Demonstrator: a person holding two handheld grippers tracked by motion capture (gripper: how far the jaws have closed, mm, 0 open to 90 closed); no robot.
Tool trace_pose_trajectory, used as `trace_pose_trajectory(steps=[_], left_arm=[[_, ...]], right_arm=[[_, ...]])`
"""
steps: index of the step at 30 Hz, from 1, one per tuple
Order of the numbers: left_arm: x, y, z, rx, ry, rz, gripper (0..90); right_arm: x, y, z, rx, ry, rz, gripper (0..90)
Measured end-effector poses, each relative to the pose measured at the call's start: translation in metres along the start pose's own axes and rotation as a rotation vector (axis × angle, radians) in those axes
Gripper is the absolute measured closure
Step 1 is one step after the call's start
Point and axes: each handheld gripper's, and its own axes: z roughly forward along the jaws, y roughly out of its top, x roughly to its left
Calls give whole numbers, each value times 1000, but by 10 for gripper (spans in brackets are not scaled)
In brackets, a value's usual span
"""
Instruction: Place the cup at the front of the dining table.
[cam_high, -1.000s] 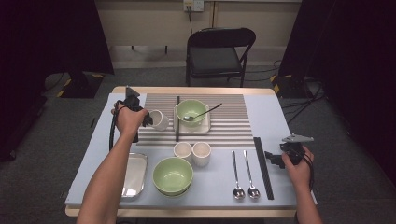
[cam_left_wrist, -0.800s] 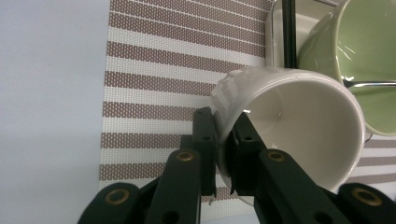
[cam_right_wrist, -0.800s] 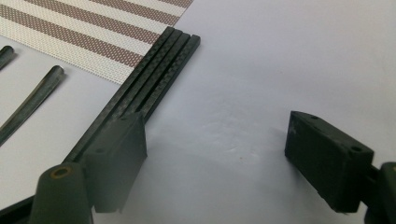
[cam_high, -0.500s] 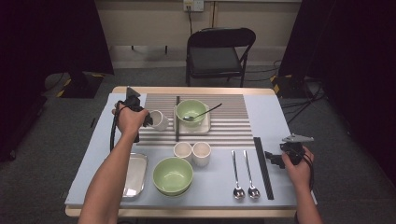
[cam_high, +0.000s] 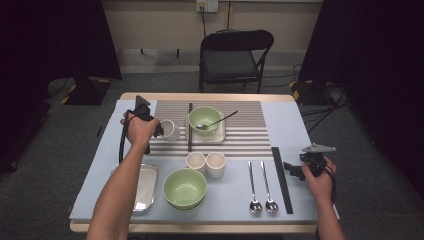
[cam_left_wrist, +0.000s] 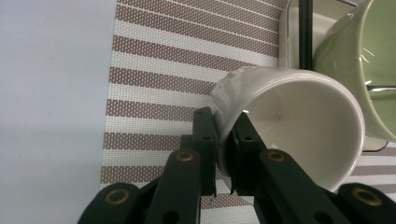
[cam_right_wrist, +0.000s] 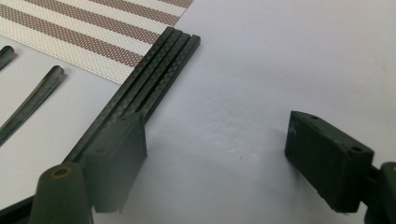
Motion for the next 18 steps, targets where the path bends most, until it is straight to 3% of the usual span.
trace_pose_trajectory(steps=[16, 18], left_arm=[[4, -2, 4, -13, 11, -25, 834], [5, -2, 3, 0, 11, -8, 833]], right_arm=[[0, 0, 0, 0, 0, 1, 197], [0, 0, 0, 0, 0, 1, 197]])
